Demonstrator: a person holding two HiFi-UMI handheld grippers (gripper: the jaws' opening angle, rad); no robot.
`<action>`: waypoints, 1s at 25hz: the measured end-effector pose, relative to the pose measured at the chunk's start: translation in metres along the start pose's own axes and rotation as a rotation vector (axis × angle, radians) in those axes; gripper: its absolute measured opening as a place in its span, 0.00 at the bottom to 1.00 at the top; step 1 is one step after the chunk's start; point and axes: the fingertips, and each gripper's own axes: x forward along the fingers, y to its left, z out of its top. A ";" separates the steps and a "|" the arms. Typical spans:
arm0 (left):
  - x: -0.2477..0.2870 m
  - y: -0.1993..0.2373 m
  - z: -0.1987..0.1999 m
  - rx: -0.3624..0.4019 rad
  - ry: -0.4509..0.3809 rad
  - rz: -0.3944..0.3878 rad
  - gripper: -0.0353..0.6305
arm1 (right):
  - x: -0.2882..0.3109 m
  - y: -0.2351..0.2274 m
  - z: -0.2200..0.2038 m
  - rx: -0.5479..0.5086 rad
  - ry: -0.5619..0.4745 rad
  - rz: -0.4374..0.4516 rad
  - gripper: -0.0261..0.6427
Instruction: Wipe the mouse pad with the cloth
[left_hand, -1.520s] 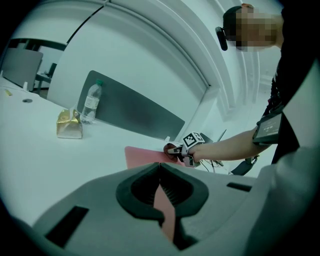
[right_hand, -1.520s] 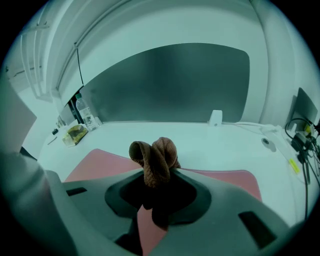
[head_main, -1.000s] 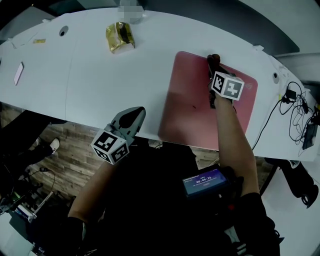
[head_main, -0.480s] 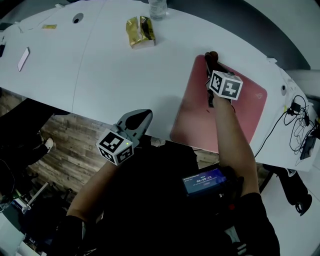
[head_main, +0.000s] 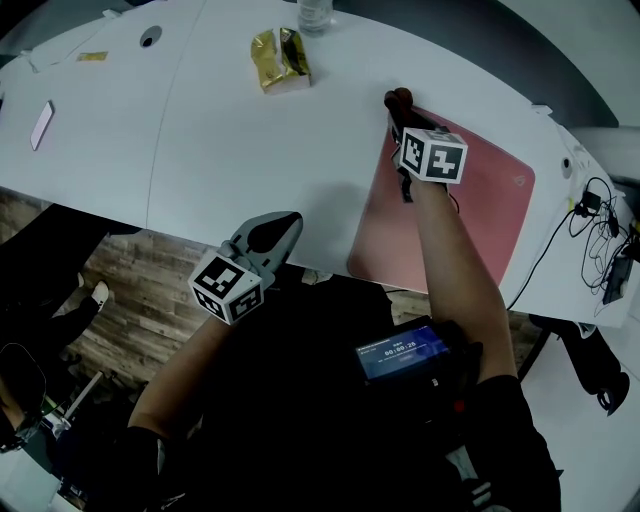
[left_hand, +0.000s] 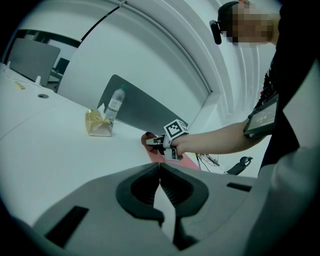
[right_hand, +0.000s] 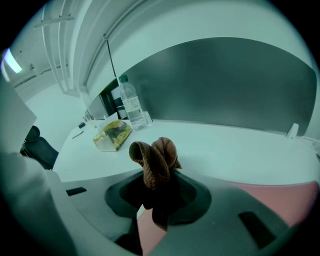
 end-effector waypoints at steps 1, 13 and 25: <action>-0.001 0.001 0.001 0.003 0.002 -0.003 0.07 | 0.001 0.005 0.000 0.001 0.001 0.016 0.21; -0.007 0.012 0.022 0.062 -0.005 -0.046 0.07 | -0.040 0.034 0.044 0.029 -0.202 0.129 0.21; 0.020 -0.027 0.055 0.171 -0.029 -0.213 0.07 | -0.168 0.019 0.041 -0.118 -0.383 0.136 0.21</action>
